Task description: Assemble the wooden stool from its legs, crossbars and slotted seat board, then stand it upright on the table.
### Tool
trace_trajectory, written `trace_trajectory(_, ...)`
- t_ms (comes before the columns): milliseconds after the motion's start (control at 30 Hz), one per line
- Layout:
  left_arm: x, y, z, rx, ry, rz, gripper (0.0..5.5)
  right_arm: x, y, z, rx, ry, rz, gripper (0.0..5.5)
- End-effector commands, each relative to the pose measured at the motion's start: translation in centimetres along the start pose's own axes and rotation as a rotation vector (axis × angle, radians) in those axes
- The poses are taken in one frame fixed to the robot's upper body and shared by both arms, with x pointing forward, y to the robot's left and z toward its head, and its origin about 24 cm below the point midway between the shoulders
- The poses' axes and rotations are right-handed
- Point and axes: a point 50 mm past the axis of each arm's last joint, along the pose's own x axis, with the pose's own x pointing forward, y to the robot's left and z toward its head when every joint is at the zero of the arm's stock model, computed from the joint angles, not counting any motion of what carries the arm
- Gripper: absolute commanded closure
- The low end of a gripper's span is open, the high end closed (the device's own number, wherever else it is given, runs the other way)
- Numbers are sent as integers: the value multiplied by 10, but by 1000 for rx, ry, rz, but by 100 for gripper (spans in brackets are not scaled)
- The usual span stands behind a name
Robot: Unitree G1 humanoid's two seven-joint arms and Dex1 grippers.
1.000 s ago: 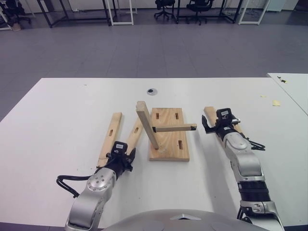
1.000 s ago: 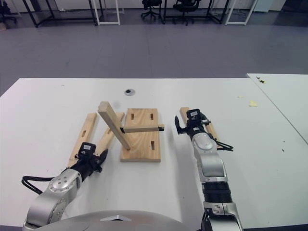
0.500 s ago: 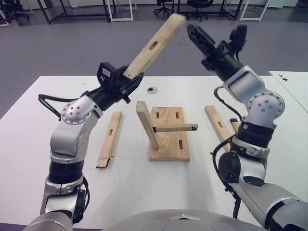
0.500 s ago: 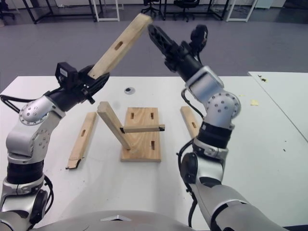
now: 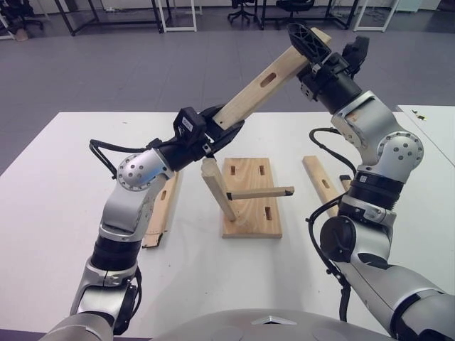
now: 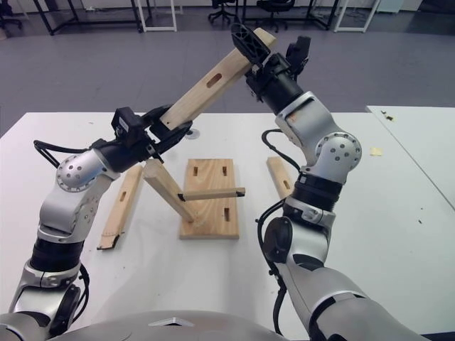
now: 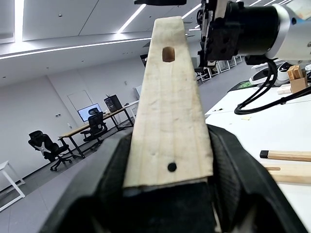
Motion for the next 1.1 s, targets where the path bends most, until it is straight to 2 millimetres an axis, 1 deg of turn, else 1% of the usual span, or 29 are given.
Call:
trace_trajectory(33,2,1,2,32,-17,6,343,-4,2,2,-9,22,-9,252)
trace_trajectory(167,3,-3,-1,37,-22,-4,343,-1,7,6,12,-1,10,324)
trace_trajectory(300,5,-2,-1,48,-31,8,343,-2,9,4,12,17,20,393)
trace_trajectory(333,5,-1,-1,51,-33,13,343,-2,10,4,12,18,22,400)
trace_trajectory(400,5,1,0,54,-34,21,343,-1,13,4,19,11,44,439)
trace_trajectory(500,4,4,-1,62,-33,30,343,-1,14,7,11,-21,50,447)
trace_trajectory(600,4,9,-6,66,-19,42,343,-1,10,17,-23,-113,4,447)
trace_trajectory(633,3,13,-6,73,-14,58,306,-3,6,20,-39,-141,-27,447)
trace_trajectory(667,0,20,-8,77,-7,88,292,-6,-2,22,-65,-167,-78,448)
trace_trajectory(733,-14,42,-11,89,24,206,260,-20,-16,23,-244,-187,-208,448)
trace_trajectory(767,-23,50,-10,85,31,264,244,-32,-20,22,-306,-189,-246,448)
trace_trajectory(800,-31,53,-5,65,16,302,230,-48,-24,20,-352,-198,-290,448)
trace_trajectory(833,-36,51,3,35,-16,317,214,-64,-27,19,-379,-207,-334,449)
trace_trajectory(900,-36,35,27,-51,-124,274,175,-106,-34,6,-425,-212,-465,449)
trace_trajectory(933,-38,23,37,-81,-153,241,173,-124,-34,-5,-431,-205,-515,449)
trace_trajectory(967,-40,14,43,-101,-157,218,173,-135,-32,-14,-417,-201,-541,449)
trace_trajectory(1033,-45,0,48,-126,-128,207,173,-143,-28,-28,-381,-181,-559,449)
trace_trajectory(1100,-45,-10,51,-149,-106,198,173,-150,-30,-33,-360,-165,-597,449)
